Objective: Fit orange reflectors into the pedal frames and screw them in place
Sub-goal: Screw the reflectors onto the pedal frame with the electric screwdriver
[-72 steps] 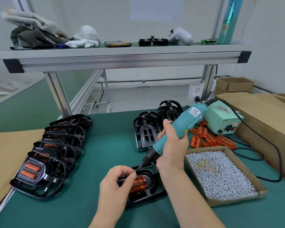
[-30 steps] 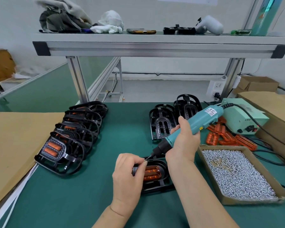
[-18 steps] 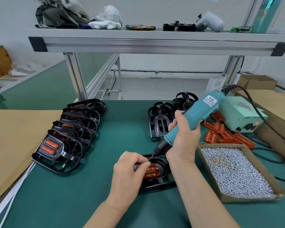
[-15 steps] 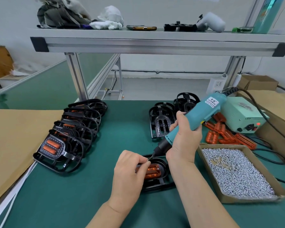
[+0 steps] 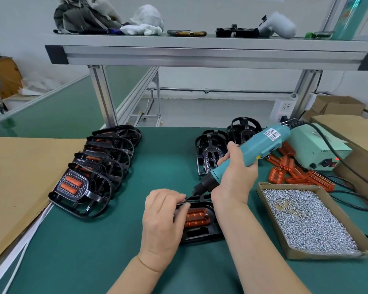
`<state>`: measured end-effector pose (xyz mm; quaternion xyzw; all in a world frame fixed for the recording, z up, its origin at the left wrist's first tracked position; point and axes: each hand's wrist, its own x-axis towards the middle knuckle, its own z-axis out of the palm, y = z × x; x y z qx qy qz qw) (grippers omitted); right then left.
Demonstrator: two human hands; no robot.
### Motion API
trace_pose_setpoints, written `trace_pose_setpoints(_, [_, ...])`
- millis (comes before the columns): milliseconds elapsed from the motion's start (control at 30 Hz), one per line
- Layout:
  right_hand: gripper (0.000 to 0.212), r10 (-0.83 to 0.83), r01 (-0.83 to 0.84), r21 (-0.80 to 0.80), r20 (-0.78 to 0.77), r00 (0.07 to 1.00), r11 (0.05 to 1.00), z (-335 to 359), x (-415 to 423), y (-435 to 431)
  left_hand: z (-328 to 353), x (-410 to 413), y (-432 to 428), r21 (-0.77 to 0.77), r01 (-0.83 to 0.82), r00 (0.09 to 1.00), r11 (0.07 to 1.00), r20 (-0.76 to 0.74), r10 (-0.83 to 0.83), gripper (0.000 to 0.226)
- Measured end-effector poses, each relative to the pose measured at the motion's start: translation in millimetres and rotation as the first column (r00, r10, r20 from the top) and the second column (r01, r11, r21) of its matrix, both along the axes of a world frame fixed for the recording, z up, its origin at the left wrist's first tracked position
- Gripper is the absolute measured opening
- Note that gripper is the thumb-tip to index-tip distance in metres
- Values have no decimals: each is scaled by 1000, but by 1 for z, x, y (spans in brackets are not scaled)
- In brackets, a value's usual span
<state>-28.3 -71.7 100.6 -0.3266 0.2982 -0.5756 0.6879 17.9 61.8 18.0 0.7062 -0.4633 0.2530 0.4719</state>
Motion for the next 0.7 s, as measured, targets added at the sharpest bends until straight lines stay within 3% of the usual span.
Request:
trace_pose_setpoints(100, [16,28,-29,-46,-16,999,999,0,2,-2,-5,6,14,244,84,954,966,-300,-7,83])
trace_pose_setpoints(200, [18,54,-59,-114,-45,998,992,-3,5,0,-15,17,29,480,325,855,815,-517,-36,140])
trace_pose_setpoints(300, [18,92,-106,-184,-84,992,977,-8,11,7,-15,23,29,531,396,817,749,-576,-24,150])
trace_pose_setpoints(533, [28,123,-185,-344,-195,973,920,-10,21,24,-14,26,25,507,395,812,766,-583,-32,150])
trace_pose_setpoints(700, [18,110,-197,-369,-244,964,908,-18,23,29,-16,26,24,500,385,820,776,-571,-38,149])
